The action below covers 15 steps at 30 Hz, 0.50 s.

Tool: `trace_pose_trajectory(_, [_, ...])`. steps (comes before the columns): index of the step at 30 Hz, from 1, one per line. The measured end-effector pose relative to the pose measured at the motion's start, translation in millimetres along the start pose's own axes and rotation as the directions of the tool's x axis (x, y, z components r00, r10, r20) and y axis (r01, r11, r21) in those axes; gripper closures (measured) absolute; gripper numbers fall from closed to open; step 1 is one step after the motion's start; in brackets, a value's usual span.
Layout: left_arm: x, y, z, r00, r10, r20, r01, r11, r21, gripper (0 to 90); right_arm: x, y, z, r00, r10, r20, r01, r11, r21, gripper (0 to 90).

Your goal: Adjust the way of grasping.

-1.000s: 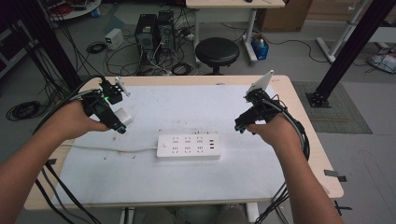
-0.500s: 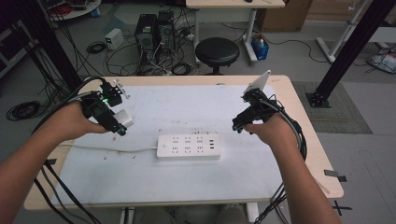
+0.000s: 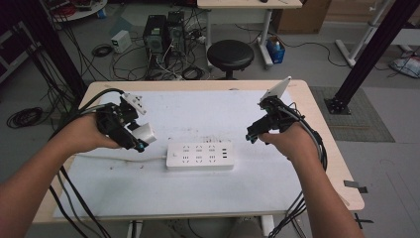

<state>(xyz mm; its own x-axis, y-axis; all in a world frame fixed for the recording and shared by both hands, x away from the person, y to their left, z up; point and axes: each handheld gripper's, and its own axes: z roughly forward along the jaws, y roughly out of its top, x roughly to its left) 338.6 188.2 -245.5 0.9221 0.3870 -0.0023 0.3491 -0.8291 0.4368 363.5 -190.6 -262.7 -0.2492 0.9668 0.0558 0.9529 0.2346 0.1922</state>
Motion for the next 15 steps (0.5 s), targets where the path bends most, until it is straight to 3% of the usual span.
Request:
trace_pose_trajectory(3, [-2.0,3.2,3.4,0.9982,0.045,0.04,-0.043,0.9979,-0.049,42.6,-2.4,-0.9,-0.7,0.9999,0.002,-0.016,-0.002,1.0,-0.005,5.6])
trace_pose_trajectory(6, [-3.5,4.8,7.3,0.9925,0.1,0.07,-0.092,0.9898,-0.109,42.6,-3.7,-1.8,-0.2,0.9996,0.013,-0.026,-0.013,0.9999,0.0,5.6])
trace_pose_trajectory(7, [-3.6,5.5,8.6,0.9905,0.11,0.082,-0.099,0.9866,-0.129,42.6,-4.9,-2.0,0.2,0.9983,0.024,-0.053,-0.024,0.9997,0.01,5.5])
trace_pose_trajectory(12, [-5.2,10.0,16.8,0.9846,0.14,0.105,-0.119,0.9756,-0.185,42.6,-6.2,-3.9,1.2,0.9945,0.047,-0.093,-0.047,0.9989,0.003,5.6])
trace_pose_trajectory(15, [-7.7,13.0,23.9,0.9799,0.164,0.114,-0.139,0.9708,-0.195,42.6,-8.2,-6.8,3.7,0.9855,0.073,-0.153,-0.074,0.9973,-0.003,5.7])
